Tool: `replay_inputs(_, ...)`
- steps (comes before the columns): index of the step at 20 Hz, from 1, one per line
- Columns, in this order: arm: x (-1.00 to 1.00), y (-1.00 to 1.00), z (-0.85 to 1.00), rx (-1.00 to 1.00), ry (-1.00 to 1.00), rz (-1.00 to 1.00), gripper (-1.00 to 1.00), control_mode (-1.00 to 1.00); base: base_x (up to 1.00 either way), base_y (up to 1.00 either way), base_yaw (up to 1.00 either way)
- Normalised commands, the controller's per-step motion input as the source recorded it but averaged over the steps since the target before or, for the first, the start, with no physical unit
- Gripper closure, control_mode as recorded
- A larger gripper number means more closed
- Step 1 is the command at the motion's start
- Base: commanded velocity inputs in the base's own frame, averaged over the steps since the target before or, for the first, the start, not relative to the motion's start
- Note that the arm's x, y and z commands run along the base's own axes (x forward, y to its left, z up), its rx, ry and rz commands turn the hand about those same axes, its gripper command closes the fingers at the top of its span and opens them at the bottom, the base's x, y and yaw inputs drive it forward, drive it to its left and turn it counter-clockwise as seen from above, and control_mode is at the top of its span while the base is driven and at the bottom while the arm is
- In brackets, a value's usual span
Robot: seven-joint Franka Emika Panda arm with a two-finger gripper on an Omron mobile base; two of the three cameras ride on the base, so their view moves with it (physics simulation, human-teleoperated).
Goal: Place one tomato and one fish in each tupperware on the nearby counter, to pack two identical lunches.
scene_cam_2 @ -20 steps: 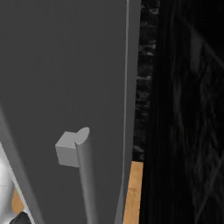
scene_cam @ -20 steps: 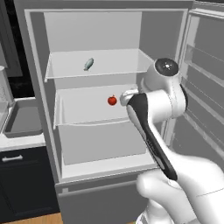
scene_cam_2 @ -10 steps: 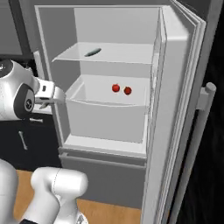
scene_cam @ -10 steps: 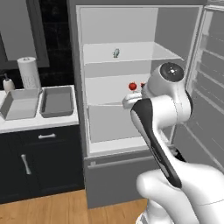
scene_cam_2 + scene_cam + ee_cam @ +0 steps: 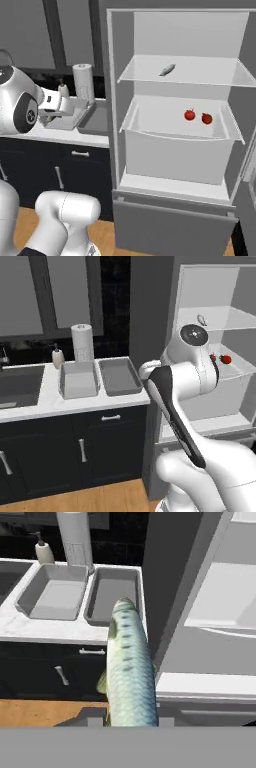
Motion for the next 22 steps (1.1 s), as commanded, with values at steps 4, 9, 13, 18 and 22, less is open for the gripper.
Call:
replay_inputs(4,0.0,0.0,0.0,0.0,0.0,0.0,1.0,1.0,0.83,1.0,-0.04)
replay_inputs(9,0.0,0.0,0.0,0.0,0.0,0.0,1.0,1.0,0.92,0.98,-0.11)
replay_inputs(13,0.0,0.0,0.0,0.0,0.0,0.0,1.0,1.0,0.59,0.37,-0.22)
replay_inputs(18,0.01,-0.01,-0.08,0.0,0.0,-0.04,1.0,-1.0,0.19,0.01,-0.22)
replay_inputs(22,0.06,-0.01,-0.53,0.0,0.16,-0.14,1.0,-1.0,0.0,0.0,0.0)
